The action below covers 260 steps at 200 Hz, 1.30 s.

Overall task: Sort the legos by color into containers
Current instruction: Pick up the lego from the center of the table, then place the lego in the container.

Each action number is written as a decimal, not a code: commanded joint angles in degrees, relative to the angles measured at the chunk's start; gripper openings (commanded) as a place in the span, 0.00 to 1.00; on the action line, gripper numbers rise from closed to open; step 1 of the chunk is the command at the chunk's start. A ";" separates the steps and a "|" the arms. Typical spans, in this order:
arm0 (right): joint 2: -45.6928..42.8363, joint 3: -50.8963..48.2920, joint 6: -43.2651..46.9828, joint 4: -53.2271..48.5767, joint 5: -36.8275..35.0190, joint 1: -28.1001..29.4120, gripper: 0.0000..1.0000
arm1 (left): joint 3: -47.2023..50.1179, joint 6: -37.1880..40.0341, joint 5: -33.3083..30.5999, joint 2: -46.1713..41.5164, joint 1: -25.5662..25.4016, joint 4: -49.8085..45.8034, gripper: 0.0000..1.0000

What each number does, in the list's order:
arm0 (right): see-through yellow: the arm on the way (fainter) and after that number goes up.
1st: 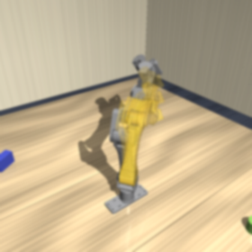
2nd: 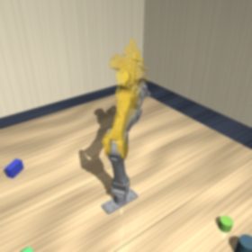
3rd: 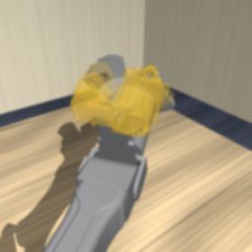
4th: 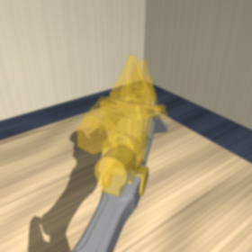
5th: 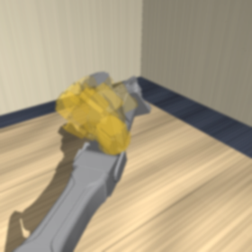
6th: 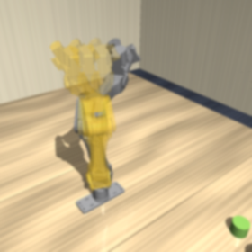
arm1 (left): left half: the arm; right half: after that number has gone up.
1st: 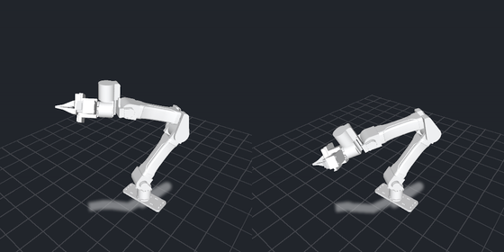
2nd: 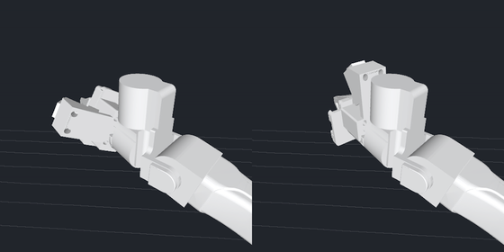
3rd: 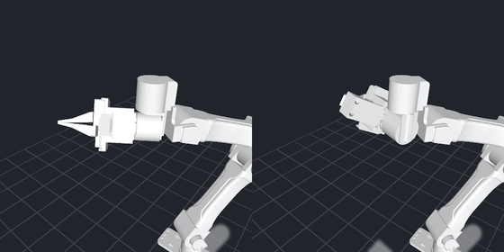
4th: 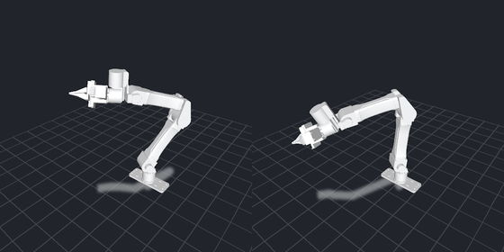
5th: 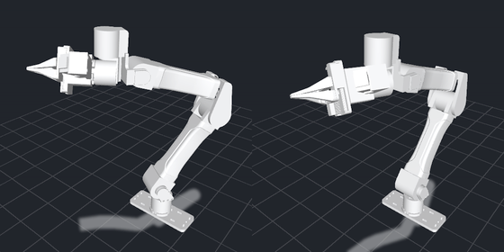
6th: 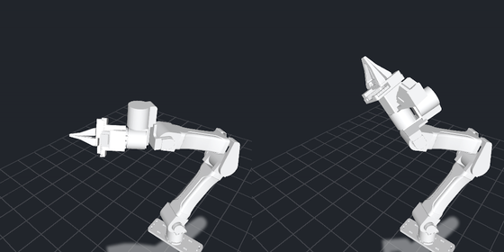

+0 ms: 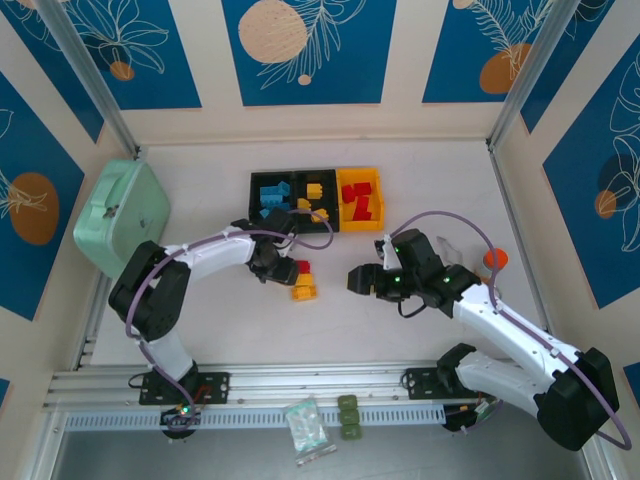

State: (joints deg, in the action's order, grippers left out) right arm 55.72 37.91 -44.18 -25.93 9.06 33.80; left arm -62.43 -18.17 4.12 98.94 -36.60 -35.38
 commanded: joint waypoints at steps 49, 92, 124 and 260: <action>-0.40 -1.12 -1.08 1.02 0.48 0.39 0.64 | 1.21 -1.05 -3.30 -5.47 -0.71 -2.40 0.41; 1.75 -0.39 -0.94 2.27 0.95 0.90 0.64 | 1.23 -2.03 -3.94 -10.03 -0.67 -4.75 0.41; 2.56 0.41 -0.98 2.91 0.66 1.44 0.64 | -2.08 -2.26 -3.71 -11.79 -0.63 -6.98 0.41; 0.18 2.47 -1.82 5.81 -4.14 -3.04 0.64 | -32.89 -2.26 -3.03 8.60 -0.42 -10.82 0.41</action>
State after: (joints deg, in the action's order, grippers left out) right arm 57.49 38.33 -46.11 -20.51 5.32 32.32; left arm -88.86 -20.93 1.85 103.15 -36.69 -43.11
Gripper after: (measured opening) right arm 0.641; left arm 0.414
